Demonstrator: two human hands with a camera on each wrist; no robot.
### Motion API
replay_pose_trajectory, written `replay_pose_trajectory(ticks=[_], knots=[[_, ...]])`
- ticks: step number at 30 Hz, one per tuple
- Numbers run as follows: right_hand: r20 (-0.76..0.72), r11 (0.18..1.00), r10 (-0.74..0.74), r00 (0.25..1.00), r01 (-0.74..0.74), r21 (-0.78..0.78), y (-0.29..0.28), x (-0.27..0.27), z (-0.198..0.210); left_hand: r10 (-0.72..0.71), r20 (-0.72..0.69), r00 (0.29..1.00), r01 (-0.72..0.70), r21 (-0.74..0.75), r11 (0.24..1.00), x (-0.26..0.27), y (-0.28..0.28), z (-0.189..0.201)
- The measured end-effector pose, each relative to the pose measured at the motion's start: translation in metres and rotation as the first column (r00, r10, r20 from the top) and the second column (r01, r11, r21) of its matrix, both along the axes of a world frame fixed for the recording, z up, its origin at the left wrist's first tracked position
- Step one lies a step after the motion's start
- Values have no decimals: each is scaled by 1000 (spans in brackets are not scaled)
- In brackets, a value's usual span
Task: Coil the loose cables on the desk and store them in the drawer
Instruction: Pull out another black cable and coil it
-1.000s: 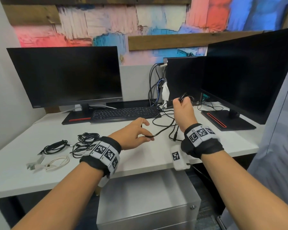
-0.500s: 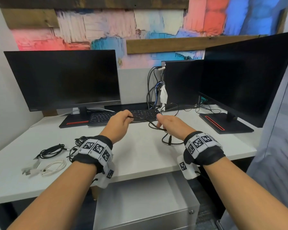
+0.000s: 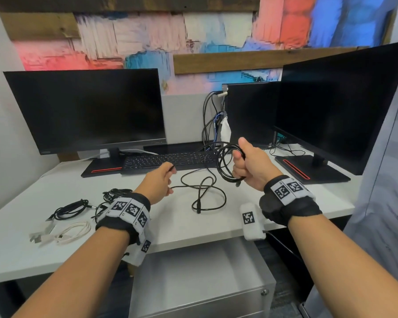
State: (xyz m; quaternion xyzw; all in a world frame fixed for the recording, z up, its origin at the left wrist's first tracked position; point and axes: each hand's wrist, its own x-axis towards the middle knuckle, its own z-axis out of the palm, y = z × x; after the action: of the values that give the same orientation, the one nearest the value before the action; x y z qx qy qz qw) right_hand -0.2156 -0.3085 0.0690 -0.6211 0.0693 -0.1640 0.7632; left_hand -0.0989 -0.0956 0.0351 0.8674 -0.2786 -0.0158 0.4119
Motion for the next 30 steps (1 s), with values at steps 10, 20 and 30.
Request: replay_pose_trajectory(ticks=[10, 20, 30], knots=[[198, 856, -100, 975, -17, 517, -12, 4, 2, -234, -25, 972, 212, 529, 822, -20, -7, -20], [171, 838, -357, 918, 235, 492, -18, 11, 1, -254, -116, 960, 264, 677, 687, -17, 5, -19], [97, 800, -457, 884, 456, -389, -4, 6, 0, -339, 300, 892, 239, 326, 915, -12, 5, 1]])
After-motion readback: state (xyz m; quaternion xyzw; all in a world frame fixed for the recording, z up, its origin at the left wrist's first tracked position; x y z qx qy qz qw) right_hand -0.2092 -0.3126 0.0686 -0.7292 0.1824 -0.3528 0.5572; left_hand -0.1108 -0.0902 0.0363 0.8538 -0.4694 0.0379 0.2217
